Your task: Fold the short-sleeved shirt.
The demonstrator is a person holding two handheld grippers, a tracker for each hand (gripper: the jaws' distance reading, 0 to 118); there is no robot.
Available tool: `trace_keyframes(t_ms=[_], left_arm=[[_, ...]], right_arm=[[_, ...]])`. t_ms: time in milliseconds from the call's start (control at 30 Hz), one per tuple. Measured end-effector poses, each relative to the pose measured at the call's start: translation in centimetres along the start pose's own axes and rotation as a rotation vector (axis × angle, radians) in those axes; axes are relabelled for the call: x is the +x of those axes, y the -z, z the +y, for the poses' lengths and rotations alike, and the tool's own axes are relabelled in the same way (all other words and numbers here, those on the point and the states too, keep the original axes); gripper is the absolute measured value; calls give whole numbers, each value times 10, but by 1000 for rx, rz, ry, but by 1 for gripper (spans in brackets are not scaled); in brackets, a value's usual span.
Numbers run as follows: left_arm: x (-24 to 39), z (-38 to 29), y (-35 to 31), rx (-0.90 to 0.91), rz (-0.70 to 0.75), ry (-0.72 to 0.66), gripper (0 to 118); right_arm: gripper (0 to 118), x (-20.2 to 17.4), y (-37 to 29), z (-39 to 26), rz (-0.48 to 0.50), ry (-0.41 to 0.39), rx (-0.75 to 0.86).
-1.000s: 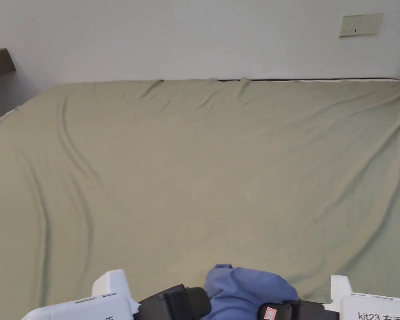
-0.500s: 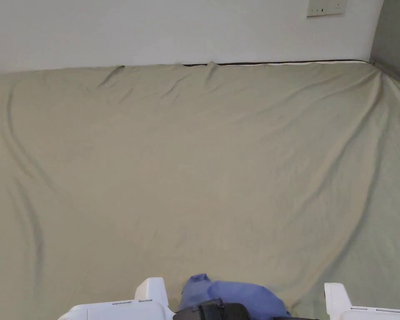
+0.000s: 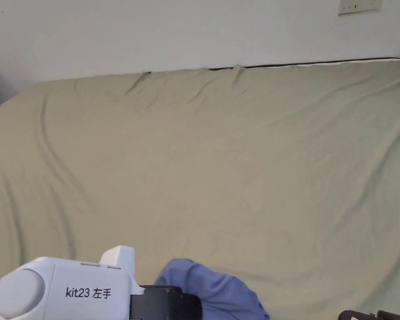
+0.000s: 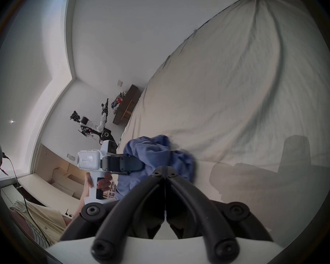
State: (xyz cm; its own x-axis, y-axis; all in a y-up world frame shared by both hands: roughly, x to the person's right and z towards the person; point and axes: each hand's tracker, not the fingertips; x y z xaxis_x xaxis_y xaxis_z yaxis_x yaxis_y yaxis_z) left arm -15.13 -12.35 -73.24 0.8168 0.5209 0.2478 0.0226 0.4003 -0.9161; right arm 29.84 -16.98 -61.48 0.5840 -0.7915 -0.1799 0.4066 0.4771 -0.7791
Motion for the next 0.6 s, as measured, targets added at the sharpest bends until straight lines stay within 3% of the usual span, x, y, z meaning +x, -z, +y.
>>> trace_keyframes(t_ms=[133,267,467,533,600], left_arm=[[-66,20,-83,32,254,29,46],[-155,20,-155,27,540,-123,46],[-264,-1,-178,-9,654,-319,46],[-284,-10,-162,20,591,-422,59],[-286,-13,-169,103,557,-411,78]], right_arm=[[0,-10,19,1,10,2,23],[0,-12,36,3,-2,14,12],[0,-26,60,-3,-35,-1,-29],[0,-29,72,-6,-40,1,-43],[0,-36,83,-8,-62,-13,-59]])
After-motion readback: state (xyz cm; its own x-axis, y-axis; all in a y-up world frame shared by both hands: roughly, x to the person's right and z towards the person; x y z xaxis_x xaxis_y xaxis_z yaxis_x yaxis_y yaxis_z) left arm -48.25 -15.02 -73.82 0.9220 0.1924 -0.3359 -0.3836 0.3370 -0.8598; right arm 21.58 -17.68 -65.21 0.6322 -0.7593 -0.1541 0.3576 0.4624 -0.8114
